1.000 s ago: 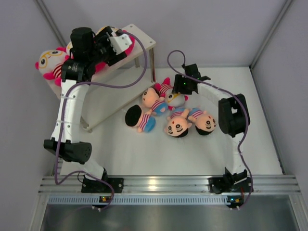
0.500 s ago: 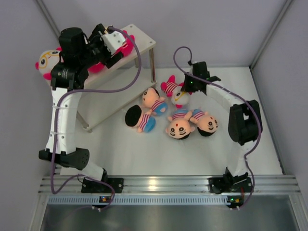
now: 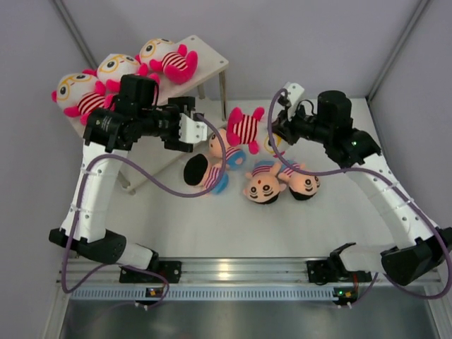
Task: Place and organize the stuffed toys onto the shelf
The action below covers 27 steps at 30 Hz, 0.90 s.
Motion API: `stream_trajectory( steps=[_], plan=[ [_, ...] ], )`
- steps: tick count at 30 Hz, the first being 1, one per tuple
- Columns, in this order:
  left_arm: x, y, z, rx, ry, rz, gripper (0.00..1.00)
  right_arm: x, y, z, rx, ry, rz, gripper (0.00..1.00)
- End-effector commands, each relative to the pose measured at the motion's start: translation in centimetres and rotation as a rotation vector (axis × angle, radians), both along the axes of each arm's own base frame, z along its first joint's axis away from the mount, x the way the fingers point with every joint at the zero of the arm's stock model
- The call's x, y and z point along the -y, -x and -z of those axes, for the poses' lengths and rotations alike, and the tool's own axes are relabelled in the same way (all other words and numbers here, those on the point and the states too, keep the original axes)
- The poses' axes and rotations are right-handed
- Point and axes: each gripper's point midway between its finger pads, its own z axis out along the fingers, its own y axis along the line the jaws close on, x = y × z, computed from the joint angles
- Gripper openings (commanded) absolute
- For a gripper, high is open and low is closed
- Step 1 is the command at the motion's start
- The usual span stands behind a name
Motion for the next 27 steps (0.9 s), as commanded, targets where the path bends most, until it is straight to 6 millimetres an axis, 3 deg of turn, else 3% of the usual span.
stream_trajectory(
  steps=[1, 5, 8, 9, 13, 17, 27],
  plan=[
    [1.7, 3.2, 0.0, 0.078, -0.063, 0.201, 0.81, -1.8, 3.9, 5.8, -0.121, 0.171, -0.218, 0.00],
    [3.2, 5.7, 1.0, 0.090, -0.099, 0.292, 0.81, -6.2, 8.1, 5.4, -0.075, 0.172, -0.411, 0.00],
    [4.0, 7.5, 2.9, 0.070, -0.141, 0.350, 0.83, -8.0, 10.4, 4.6, -0.041, 0.161, -0.512, 0.00],
    [4.4, 8.3, 4.4, 0.044, -0.163, 0.382, 0.84, -8.2, 10.9, 4.5, -0.033, 0.163, -0.529, 0.00],
    [4.4, 10.1, 6.5, 0.041, -0.228, 0.436, 0.83, -8.9, 12.2, 4.9, -0.038, 0.195, -0.575, 0.00],
    [4.3, 10.1, 6.9, 0.028, -0.247, 0.411, 0.77, -8.9, 13.5, 5.4, -0.036, 0.201, -0.617, 0.00],
    [4.3, 11.5, 10.0, -0.072, -0.312, 0.447, 0.76, -8.3, 13.9, 4.7, 0.002, 0.199, -0.606, 0.00]
  ],
)
